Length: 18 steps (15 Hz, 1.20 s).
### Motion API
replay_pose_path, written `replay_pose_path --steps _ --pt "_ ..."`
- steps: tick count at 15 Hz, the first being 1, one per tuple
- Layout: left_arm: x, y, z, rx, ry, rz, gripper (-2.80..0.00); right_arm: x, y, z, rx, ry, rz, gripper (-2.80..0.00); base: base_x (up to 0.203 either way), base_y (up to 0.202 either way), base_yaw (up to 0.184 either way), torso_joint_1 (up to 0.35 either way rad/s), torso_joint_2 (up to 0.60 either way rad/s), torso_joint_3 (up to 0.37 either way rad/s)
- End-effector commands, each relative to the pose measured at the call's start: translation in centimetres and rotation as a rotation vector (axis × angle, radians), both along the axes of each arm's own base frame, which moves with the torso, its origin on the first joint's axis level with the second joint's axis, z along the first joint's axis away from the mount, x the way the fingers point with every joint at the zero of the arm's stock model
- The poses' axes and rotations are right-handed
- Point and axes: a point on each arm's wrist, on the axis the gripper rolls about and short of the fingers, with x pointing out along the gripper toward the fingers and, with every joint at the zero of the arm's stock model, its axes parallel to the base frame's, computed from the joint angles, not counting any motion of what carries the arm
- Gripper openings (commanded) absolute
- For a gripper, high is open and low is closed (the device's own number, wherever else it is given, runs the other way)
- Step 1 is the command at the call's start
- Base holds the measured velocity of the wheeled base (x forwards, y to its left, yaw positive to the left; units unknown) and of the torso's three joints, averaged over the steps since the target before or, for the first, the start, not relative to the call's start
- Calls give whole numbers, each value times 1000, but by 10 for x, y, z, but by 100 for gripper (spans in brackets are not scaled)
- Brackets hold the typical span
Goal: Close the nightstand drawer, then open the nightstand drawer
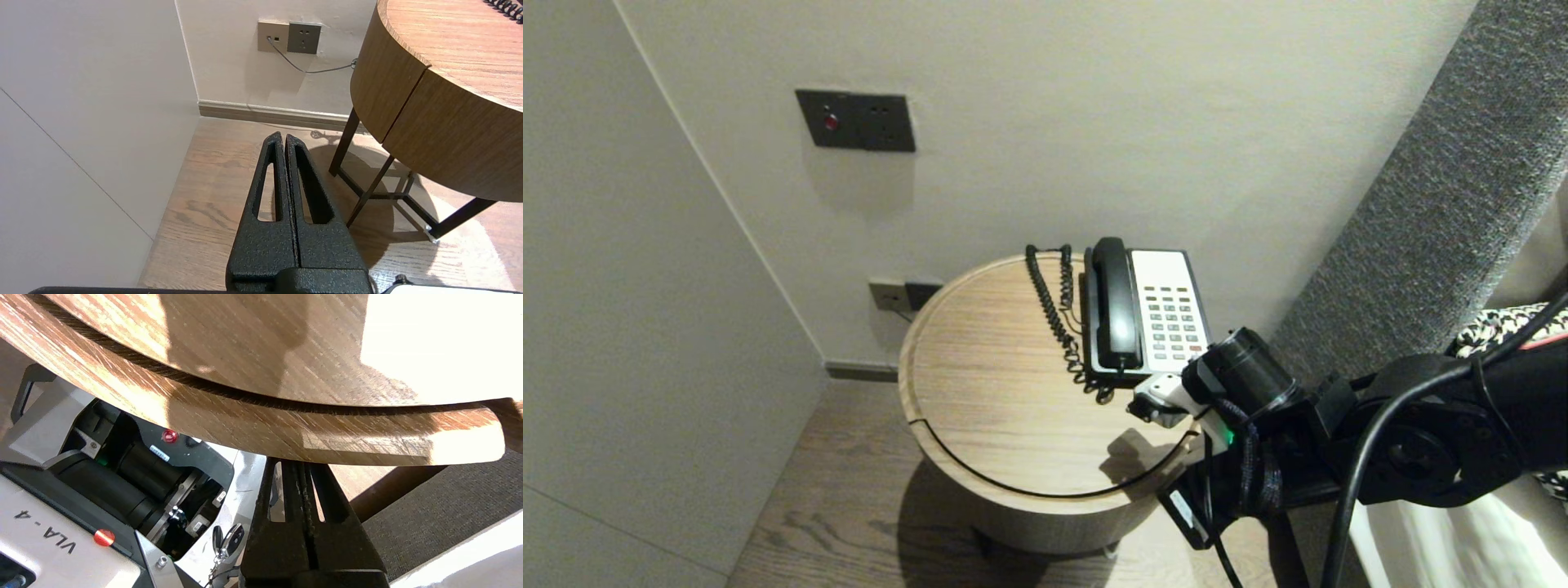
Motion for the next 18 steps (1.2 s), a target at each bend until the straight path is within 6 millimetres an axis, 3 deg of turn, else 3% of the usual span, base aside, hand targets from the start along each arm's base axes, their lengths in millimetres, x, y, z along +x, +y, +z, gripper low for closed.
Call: replay_pose_path --steps 1,5,10,13,16,18 --pt "0 0 0 0 -2 1 -280 -1 0 1 0 -11 -4 -280 0 0 0 0 0 0" --pt "0 0 0 0 -2 1 -280 -5 -3 -2 -10 2 -2 -280 0 0 0 0 0 0" --pt "0 0 0 0 -2 1 -280 -28 -16 -17 -52 66 3 -280 0 0 0 0 0 0" --pt "0 0 0 0 -2 1 -280 -48 -37 -29 -89 113 -18 -280 0 0 0 0 0 0" --pt "0 0 0 0 -2 1 -280 -60 -73 -36 -117 137 -124 -280 0 0 0 0 0 0" --pt "0 0 0 0 -2 1 -280 -57 -103 -35 -117 134 -259 -280 0 0 0 0 0 0"
